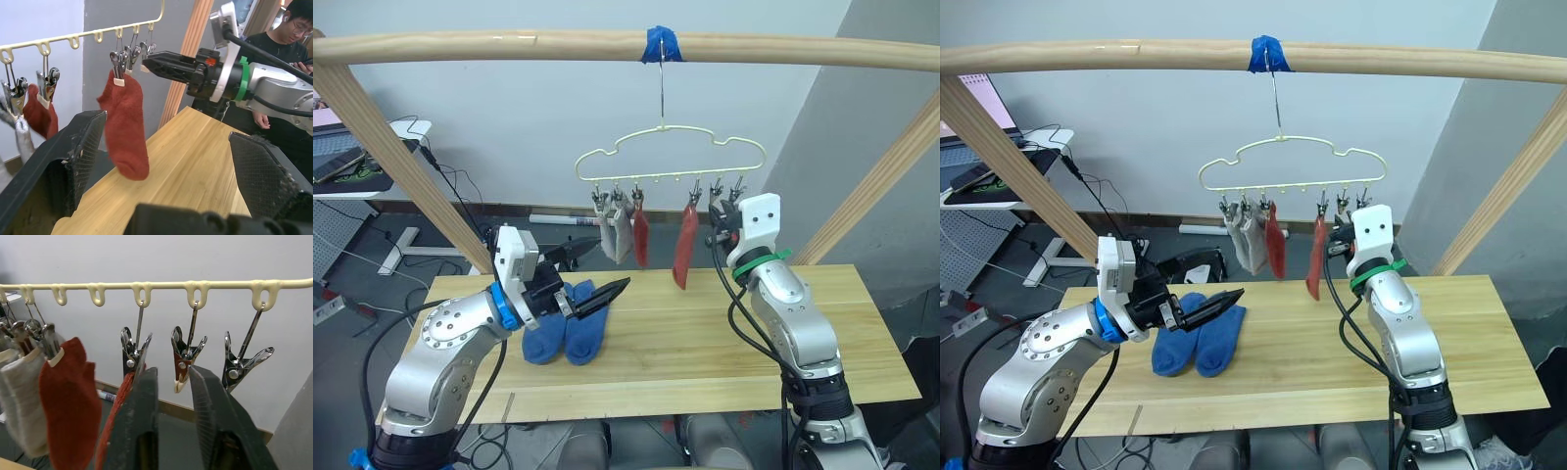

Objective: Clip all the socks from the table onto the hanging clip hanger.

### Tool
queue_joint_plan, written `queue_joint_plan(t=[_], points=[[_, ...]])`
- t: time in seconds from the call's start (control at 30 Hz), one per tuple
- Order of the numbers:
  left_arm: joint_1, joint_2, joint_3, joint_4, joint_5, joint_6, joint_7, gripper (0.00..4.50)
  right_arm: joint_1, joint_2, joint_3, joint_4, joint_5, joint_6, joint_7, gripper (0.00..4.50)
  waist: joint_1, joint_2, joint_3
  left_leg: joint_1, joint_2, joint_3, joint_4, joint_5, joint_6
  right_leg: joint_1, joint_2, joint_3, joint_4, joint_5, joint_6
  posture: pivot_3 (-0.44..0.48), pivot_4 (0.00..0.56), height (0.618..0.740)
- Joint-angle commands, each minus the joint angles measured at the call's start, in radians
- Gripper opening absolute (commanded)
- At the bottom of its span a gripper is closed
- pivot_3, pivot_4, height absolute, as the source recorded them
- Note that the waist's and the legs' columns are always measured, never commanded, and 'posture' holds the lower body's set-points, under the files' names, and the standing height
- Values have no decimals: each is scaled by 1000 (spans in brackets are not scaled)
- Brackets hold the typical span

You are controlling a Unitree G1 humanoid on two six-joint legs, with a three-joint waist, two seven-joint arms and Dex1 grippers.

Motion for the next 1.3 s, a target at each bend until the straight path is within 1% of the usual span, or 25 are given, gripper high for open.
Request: queue_joint_plan(t=[0.03, 0.43, 0.83, 0.93, 1.0, 1.1, 1.3], points=[[-1, -2, -6, -41, -2, -11, 10, 4500, -29, 11, -10, -1, -23, -44, -11, 956, 0, 0, 0, 0, 0, 0, 0, 0, 0, 0, 0, 0, 0, 0, 0, -68, 169, 740], [-4, 1, -13, -36, -5, -13, 13, 4500, -62, 33, -25, 58, -54, -66, -30, 956, 2, 0, 0, 0, 0, 0, 0, 0, 0, 0, 0, 0, 0, 0, 0, -67, 169, 740], [-8, -5, -23, -33, 0, -21, 20, 4500, -66, 41, -34, 75, -75, -65, -38, 956, 3, 0, 0, 0, 0, 0, 0, 0, 0, 0, 0, 0, 0, 0, 0, -65, 168, 740], [-8, -5, -25, -32, 2, -23, 21, 4500, -67, 43, -37, 78, -77, -68, -38, 1516, 3, 0, 0, 0, 0, 0, 0, 0, 0, 0, 0, 0, 0, 0, 0, -65, 169, 740], [-9, -4, -26, -31, 2, -24, 20, 4500, -68, 44, -37, 81, -80, -67, -41, 2127, 3, 0, 0, 0, 0, 0, 0, 0, 0, 0, 0, 0, 0, 0, 0, -66, 167, 740], [-9, -5, -26, -29, 6, -27, 19, 4500, -70, 48, -38, 82, -81, -66, -44, 3173, 3, 0, 0, 0, 0, 0, 0, 0, 0, 0, 0, 0, 0, 0, 0, -66, 167, 740], [-11, -6, -29, -25, 10, -30, 17, 4500, -79, 57, -36, 91, -78, -69, -46, 3173, 3, 0, 0, 0, 0, 0, 0, 0, 0, 0, 0, 0, 0, 0, 0, -68, 166, 740]])
